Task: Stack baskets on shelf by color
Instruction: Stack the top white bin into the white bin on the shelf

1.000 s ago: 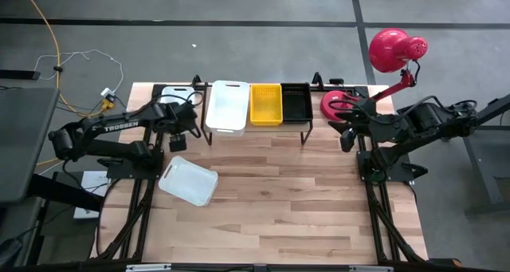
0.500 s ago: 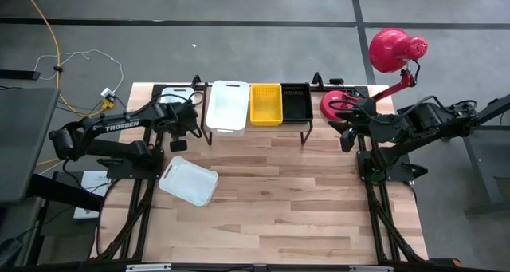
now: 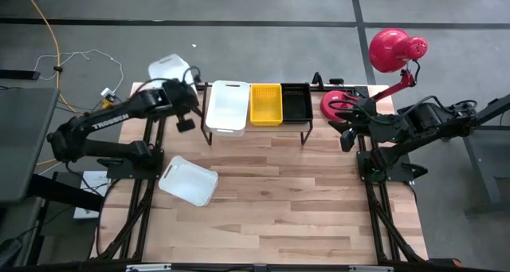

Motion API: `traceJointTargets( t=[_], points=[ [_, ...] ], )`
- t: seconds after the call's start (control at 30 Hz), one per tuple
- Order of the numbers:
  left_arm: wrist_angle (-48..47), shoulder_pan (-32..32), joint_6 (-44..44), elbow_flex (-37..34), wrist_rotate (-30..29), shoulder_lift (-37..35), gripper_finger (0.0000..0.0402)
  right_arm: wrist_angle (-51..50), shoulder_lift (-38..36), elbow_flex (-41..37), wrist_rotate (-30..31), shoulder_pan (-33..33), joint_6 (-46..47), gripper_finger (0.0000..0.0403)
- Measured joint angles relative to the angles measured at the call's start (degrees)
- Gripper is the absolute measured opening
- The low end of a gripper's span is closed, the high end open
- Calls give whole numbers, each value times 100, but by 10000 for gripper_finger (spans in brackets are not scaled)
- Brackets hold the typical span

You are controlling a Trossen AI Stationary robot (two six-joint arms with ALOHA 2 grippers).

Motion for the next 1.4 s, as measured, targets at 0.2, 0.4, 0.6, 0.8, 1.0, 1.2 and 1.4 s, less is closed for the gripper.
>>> traceJointTargets(
  t=[0.2, 0.4, 0.6, 0.8, 1.0, 1.2, 1.4],
  points=[
    [-170, -100, 2, 1182, -428, -27, 0, -17, 0, 0, -2, 0, -2, 172],
    [-231, -545, -22, 2389, -614, 16, 0, -22, 0, 0, -7, -2, -46, 172],
    [-349, -1392, -297, 3419, -758, 410, 0, -39, -2, 0, -44, 0, -46, 172],
    [-898, -2386, -365, 4524, -927, 1347, 0, -39, -2, 0, -44, 0, -46, 172],
    [-1749, -3154, -407, 5791, -663, 2293, 0, -39, -2, 0, -44, 0, -46, 172],
    [-2614, -3738, -637, 7116, -385, 3014, 0, -37, 0, 0, -44, 0, -57, 172],
    [-3159, -4031, -745, 7736, -391, 3443, 0, -39, 0, 0, -42, -2, -153, 172]
  ],
)
